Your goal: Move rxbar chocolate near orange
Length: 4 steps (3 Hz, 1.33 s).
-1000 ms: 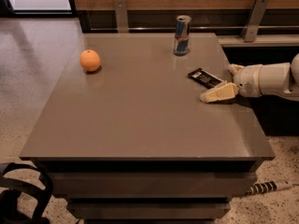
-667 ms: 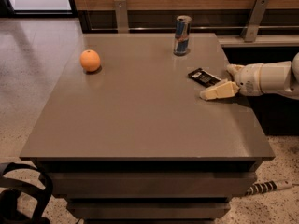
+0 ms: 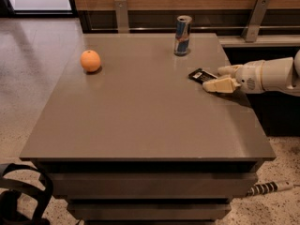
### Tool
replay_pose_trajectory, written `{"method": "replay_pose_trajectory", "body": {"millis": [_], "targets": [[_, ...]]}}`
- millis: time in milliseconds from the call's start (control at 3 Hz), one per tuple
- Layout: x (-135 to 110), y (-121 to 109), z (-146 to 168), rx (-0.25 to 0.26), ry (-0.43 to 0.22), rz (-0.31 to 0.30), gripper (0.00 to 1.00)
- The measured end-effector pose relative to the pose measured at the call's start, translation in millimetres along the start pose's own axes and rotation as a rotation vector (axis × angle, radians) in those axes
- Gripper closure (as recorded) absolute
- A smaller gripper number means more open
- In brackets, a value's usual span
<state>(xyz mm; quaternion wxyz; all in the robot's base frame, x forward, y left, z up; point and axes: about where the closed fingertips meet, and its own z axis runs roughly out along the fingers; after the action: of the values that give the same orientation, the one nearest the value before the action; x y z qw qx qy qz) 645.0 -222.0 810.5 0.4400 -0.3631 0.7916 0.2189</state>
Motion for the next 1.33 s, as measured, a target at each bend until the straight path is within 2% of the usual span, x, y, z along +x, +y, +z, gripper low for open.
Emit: {"method": "replay_pose_trajectory", "body": {"millis": [333,667,1000,1333], "targets": [[-2.3,0.1,-1.3,0.000,0.000,0.000,1.00],[-8.0,1.0,-2.2,0.004,0.005,-0.012,1.00],[-24.8,3.6,-5.0,0.018,0.018,-0.046,1.00],[-56.0,25.2,-12.3,0.006,0.025,-0.111,1.00]]}}
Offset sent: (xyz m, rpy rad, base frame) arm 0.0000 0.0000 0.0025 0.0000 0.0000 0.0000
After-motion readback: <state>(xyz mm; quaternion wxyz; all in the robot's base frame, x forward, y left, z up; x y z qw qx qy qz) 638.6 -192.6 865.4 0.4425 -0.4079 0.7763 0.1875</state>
